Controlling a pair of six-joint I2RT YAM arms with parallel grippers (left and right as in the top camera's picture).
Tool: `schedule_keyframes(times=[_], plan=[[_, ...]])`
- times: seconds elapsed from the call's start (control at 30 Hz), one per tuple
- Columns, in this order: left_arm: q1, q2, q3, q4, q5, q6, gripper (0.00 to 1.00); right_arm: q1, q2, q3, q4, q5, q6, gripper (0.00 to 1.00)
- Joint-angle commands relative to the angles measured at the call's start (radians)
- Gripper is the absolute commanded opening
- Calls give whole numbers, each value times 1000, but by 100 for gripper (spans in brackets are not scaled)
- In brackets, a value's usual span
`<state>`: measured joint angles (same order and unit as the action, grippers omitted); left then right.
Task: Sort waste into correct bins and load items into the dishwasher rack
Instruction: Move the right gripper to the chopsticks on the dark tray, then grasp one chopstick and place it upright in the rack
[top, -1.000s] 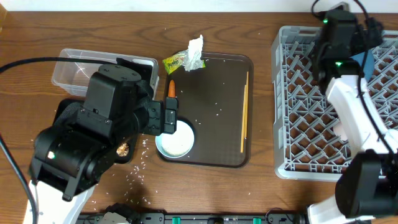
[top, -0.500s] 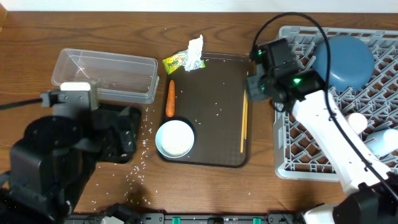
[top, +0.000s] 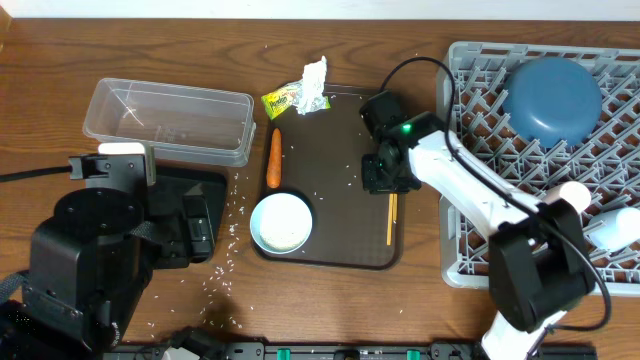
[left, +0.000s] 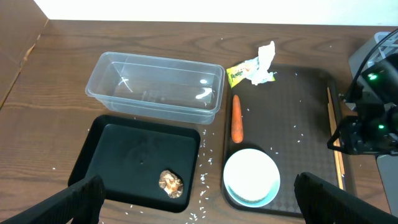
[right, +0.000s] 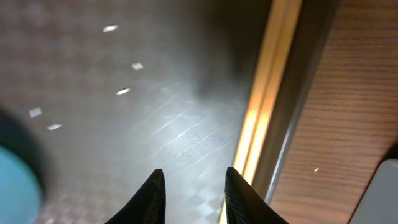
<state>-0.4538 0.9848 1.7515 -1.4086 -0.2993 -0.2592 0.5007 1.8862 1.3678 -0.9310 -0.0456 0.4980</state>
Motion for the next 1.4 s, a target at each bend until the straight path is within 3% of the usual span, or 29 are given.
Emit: schedule_keyframes(times=[0.0,0.5,0.6,0.7,0.83,1.17,1.37], plan=[[-1,1,5,-1,-21,-8,98,-5,45,5,-2,64,47,25],[-1,1,5,-1,-21,-8,98,-10,153,4,-11,70,48,25],[-1,1,5,-1,-21,-8,98,-10,156,1,5,40,48,20],[-1,1,5,-1,-21,-8,98,-10,156,-3,48,-11,46,1],[-1,1,5,-1,-21,-8,98,-11,150,2,84,-35,18,1],[-1,1,5,-1,-21,-8,98,-34,-76,55,57,-89,-122,1],[-1,1,5,-1,-21,-8,98,-160,-229,55,5,-85,-177,1]])
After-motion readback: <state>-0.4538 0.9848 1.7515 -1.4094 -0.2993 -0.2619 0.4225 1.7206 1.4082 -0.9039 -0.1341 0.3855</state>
